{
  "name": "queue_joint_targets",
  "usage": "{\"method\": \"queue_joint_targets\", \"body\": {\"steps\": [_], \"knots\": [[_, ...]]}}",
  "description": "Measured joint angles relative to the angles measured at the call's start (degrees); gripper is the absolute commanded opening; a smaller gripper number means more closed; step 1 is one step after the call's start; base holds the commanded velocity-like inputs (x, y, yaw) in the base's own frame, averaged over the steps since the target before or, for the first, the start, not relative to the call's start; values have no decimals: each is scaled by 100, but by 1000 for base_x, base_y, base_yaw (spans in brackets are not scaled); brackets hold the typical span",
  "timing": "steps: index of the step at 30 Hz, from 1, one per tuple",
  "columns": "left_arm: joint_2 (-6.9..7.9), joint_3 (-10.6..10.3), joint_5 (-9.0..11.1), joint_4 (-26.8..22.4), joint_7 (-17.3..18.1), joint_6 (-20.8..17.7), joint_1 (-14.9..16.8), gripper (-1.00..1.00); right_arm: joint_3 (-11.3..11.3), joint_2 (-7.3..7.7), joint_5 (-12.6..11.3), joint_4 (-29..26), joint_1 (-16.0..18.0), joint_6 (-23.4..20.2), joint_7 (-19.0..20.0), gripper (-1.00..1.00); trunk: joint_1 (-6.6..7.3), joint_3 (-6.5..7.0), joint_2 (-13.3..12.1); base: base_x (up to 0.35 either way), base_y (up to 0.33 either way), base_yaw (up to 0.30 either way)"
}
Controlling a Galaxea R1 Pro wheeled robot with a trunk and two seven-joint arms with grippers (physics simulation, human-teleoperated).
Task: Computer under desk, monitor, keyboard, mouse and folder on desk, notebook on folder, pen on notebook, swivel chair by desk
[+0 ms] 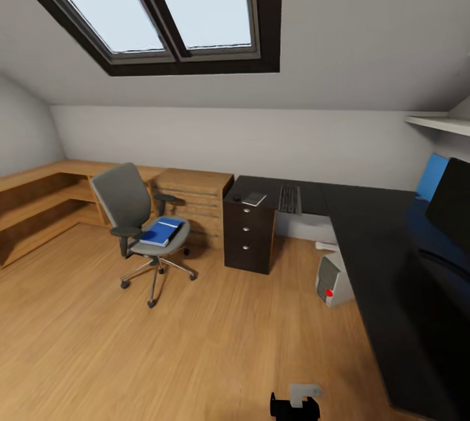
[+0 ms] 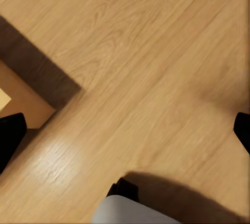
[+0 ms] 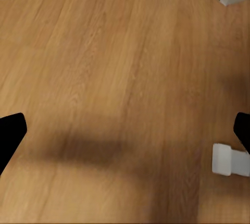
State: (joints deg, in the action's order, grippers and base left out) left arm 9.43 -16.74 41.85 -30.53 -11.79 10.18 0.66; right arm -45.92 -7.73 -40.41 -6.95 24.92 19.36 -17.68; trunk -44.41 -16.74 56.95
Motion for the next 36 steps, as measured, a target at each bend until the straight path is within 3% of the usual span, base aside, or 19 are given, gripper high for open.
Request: {"method": "queue_joint_targets", "body": {"steps": [10, 17, 24, 36], "knots": [[-15, 0, 4, 8, 0, 0, 0, 100, 16, 24, 3, 2, -1, 183, 2, 100, 0, 0, 0, 331, 0, -7], [-44, -8, 0, 10, 9, 0, 1, 100, 9, 20, 5, 37, -2, 229, 0, 100, 0, 0, 0, 331, 24, -214], [-46, -9, -1, 7, 9, 0, 1, 100, 9, 19, 6, 41, -2, 231, 1, 100, 0, 0, 0, 331, 135, -247], [-46, -8, -1, 7, 16, 0, 1, 100, 9, 18, 1, 41, -2, 229, 1, 100, 0, 8, 0, 320, 188, -68]]}}
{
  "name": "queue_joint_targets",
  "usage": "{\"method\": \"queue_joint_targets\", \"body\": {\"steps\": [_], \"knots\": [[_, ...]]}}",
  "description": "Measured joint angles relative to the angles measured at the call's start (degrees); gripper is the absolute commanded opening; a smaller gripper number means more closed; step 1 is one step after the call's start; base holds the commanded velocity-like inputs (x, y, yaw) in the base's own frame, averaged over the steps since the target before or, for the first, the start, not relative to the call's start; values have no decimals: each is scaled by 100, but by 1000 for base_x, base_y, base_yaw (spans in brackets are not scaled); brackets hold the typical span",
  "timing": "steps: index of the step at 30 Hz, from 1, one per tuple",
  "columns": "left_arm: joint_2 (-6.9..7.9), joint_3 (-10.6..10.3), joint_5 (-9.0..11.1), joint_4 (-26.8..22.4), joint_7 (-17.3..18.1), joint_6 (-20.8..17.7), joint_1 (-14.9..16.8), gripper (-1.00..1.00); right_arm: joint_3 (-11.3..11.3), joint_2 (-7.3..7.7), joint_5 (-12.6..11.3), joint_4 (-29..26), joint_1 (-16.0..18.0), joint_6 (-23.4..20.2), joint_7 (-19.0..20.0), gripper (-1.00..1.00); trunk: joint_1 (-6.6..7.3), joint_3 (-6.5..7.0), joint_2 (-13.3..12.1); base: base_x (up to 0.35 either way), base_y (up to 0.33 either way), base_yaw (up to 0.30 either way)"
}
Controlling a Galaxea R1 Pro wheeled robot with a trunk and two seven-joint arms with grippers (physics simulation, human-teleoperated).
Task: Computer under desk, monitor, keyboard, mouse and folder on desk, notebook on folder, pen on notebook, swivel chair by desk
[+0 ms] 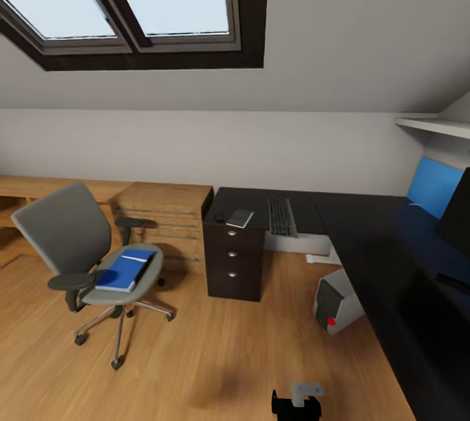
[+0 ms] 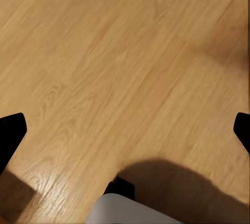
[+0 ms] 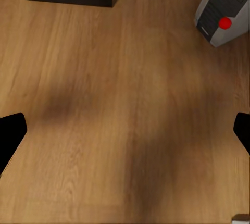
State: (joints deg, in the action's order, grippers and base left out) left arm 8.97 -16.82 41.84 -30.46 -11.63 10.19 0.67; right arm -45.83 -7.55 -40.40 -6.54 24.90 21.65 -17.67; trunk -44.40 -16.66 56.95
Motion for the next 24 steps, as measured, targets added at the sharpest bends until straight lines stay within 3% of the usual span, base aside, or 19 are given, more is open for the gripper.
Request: {"method": "queue_joint_targets", "body": {"steps": [12, 18, 24], "knots": [[0, 0, 0, 0, 3, 0, 0, 100, 0, 1, 0, 0, 0, 0, -1, 100, 0, 59, 0, 287, 206, -217], [-4, -3, -13, -4, 26, -8, 0, 100, -6, -8, 8, 3, -2, 4, 0, 100, -1, 81, 0, 283, -3, -167], [-14, -12, -24, -7, 23, 2, -1, 100, -5, 0, 33, 3, -7, 9, 0, 100, -3, 83, 0, 79, -42, -19]]}}
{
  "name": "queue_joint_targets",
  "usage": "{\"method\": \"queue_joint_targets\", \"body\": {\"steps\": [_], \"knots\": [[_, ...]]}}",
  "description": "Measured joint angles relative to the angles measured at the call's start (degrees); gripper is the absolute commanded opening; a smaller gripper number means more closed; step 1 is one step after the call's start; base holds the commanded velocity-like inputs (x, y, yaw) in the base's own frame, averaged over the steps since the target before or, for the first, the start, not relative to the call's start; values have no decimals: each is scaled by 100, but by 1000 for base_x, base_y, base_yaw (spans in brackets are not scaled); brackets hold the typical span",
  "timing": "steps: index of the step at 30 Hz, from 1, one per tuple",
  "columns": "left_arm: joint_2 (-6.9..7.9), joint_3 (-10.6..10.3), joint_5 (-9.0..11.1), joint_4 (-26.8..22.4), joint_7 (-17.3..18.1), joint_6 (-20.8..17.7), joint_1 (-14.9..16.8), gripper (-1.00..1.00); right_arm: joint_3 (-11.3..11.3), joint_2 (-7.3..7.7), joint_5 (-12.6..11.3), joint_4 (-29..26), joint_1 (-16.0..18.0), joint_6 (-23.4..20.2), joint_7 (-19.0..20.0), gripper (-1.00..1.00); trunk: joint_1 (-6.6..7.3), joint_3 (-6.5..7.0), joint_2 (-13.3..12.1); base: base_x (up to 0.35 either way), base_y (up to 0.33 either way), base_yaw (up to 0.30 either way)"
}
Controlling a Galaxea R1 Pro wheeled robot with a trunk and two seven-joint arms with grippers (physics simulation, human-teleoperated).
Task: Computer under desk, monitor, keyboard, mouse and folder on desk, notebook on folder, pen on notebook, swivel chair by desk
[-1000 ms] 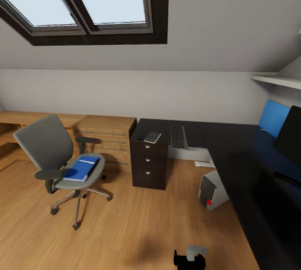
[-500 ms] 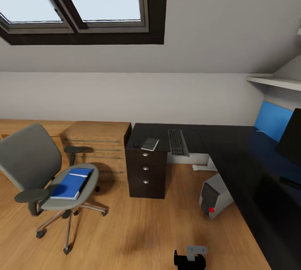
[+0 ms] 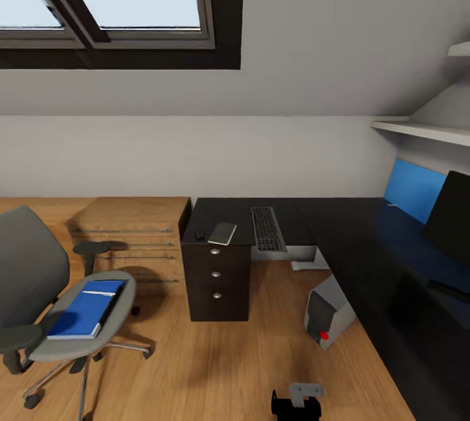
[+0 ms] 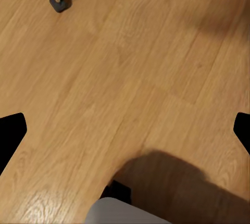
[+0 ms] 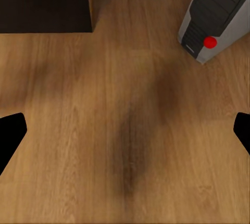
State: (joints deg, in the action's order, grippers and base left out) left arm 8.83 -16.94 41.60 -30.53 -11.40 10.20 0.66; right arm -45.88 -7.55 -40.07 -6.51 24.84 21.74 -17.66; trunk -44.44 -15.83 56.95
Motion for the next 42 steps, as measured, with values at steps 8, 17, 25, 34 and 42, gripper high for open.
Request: {"method": "queue_joint_targets", "body": {"steps": [8, 17, 25, 34, 42], "knots": [[-3, 2, 1, -1, 5, 7, 0, 100, -12, 3, 13, 0, -1, 15, 0, 100, 3, 0, 0, 222, 6, -1], [-11, 2, 7, -10, 4, -2, 0, 100, 155, 14, -7, -780, 11, 44, -56, 100, 3, 0, 1, 333, 105, 0], [-57, 8, 11, -37, -35, 4, 0, 100, 1497, 25, -19, -1946, 23, 52, -14, 100, 2, 1, 0, 255, 67, 0], [-143, 5, -12, -1450, -314, -213, -1, 100, 2960, 40, -239, -3326, 24, 8, 590, 100, 0, 1, 0, 24, 3, 0], [-108, 62, 17, -3387, -597, -2047, 0, 100, 3195, 192, -1015, -3533, 25, 8, 1396, 100, 0, 1, -1, 1, 0, 0]]}}
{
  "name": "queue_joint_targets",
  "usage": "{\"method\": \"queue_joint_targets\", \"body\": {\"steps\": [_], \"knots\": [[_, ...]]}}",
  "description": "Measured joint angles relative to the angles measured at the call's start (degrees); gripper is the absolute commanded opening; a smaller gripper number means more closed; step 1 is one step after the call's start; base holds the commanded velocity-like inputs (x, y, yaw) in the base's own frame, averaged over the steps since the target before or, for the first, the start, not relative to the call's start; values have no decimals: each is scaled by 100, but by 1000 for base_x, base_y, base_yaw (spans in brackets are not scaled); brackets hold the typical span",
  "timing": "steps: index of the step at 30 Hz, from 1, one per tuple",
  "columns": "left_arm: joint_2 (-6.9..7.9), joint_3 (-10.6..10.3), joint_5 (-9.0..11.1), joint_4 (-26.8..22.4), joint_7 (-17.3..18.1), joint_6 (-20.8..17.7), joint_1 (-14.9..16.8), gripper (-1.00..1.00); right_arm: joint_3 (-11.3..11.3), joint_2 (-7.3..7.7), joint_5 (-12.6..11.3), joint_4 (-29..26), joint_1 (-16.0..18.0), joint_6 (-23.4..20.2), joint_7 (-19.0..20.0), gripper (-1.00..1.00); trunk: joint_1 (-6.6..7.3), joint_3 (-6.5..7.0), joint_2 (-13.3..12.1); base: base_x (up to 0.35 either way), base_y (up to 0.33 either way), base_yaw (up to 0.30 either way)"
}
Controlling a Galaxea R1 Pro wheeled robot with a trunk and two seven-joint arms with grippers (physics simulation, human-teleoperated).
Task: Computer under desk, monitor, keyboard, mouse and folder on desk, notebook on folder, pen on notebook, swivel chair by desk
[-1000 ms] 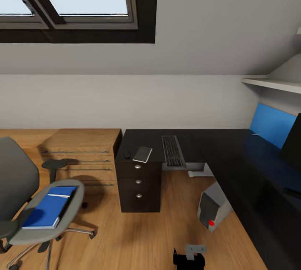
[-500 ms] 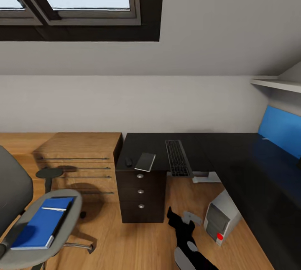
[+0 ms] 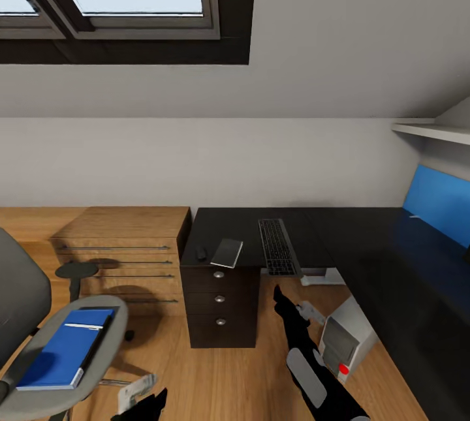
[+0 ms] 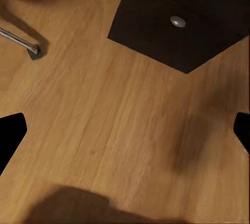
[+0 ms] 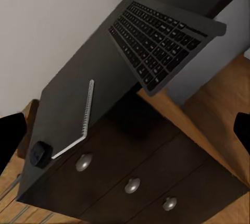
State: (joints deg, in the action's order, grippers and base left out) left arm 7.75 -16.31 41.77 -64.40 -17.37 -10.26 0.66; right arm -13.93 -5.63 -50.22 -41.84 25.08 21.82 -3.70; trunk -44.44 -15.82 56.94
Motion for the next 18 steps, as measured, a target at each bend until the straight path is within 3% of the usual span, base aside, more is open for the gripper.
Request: {"method": "queue_joint_targets", "body": {"steps": [1, 2, 6, 8, 9, 12, 14, 18], "knots": [[3, 103, 0, -371, -66, -392, 1, 100, 8, 60, -165, -27, 0, -7, 141, 100, 0, 0, 0, 0, 0, 0], [-13, 401, 11, -1000, -166, -1126, 0, 100, 14, 184, -533, -169, 1, -23, 412, 100, 0, 1, 0, 0, 0, 0], [-46, 663, 194, -1712, -232, -2126, 0, 100, 38, 451, -1171, -425, 0, -42, 636, 100, 0, 0, 0, 0, 0, 0], [-49, 711, 412, -1956, -235, -2296, 0, 100, 97, 586, -1505, -486, 0, -116, 662, 100, 0, 0, 0, 0, 0, 0], [-54, 726, 538, -2057, -237, -2348, -1, 100, 143, 671, -1785, -563, 0, -277, 678, 100, 0, 0, 0, 0, 0, 0], [-54, 776, 629, -2129, -250, -2372, -1, 100, 300, 862, -2222, -680, 0, -613, 696, 100, 0, 0, 0, 0, 0, 0], [-42, 991, 654, -2148, -242, -2378, -1, 100, 555, 1001, -2475, -714, 0, -835, 703, 100, -43, -36, 79, 0, 0, 0], [-49, 1311, 653, -2155, -225, -2379, 2, 100, 686, 1057, -2586, -721, 0, -945, 706, 100, -131, -108, 239, 0, 0, 0]]}}
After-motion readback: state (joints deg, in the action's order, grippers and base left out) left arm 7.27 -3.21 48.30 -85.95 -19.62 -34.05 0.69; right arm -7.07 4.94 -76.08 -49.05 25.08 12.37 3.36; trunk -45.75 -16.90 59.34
